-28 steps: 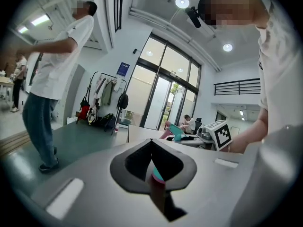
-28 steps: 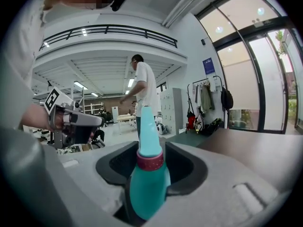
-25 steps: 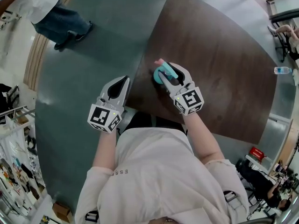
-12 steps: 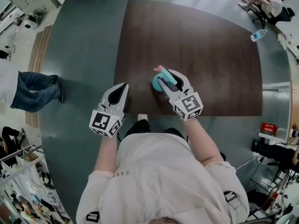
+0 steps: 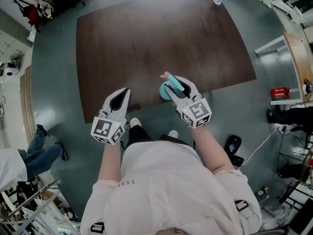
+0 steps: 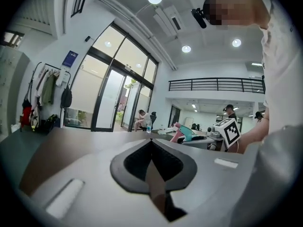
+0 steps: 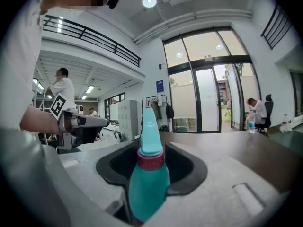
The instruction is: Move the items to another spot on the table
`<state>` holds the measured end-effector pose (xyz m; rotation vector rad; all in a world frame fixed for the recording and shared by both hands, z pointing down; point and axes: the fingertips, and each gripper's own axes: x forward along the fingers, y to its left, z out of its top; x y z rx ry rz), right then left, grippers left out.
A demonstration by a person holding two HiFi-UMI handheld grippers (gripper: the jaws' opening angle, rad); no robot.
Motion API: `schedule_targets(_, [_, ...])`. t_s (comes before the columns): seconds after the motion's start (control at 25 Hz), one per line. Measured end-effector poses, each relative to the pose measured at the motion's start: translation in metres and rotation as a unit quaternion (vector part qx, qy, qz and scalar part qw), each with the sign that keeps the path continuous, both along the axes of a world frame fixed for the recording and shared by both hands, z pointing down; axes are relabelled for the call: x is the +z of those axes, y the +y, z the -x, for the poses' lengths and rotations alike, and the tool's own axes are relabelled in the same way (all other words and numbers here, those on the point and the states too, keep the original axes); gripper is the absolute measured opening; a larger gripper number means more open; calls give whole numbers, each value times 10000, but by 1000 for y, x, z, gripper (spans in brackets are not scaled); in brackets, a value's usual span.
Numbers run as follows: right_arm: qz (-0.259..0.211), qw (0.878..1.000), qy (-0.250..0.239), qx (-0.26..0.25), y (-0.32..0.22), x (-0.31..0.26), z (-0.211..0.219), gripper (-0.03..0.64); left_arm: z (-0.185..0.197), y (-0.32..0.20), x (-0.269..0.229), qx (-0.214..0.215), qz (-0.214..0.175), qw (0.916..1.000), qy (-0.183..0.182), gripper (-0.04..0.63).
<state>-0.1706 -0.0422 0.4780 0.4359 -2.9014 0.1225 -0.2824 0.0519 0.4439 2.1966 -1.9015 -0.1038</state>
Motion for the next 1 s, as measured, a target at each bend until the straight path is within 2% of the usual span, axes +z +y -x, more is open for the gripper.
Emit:
schedule_targets(0.32, [14, 9948, 214, 993, -48, 4, -173, 161, -145, -69, 4, 826, -46, 9965, 73, 17])
schedule_targets(0.56, [49, 9825, 271, 1843, -78, 8, -298, 161, -254, -119, 6, 1613, -9, 9868, 161, 17])
schedule_targets(0.8, [223, 9637, 85, 2660, -115, 14, -373, 161, -320, -173, 5, 2272, 29, 9738, 132, 17])
schedule_targets(1.0, [273, 9535, 111, 3001, -157, 23, -414, 160, -359, -224, 14, 2601, 78, 9654, 162, 17])
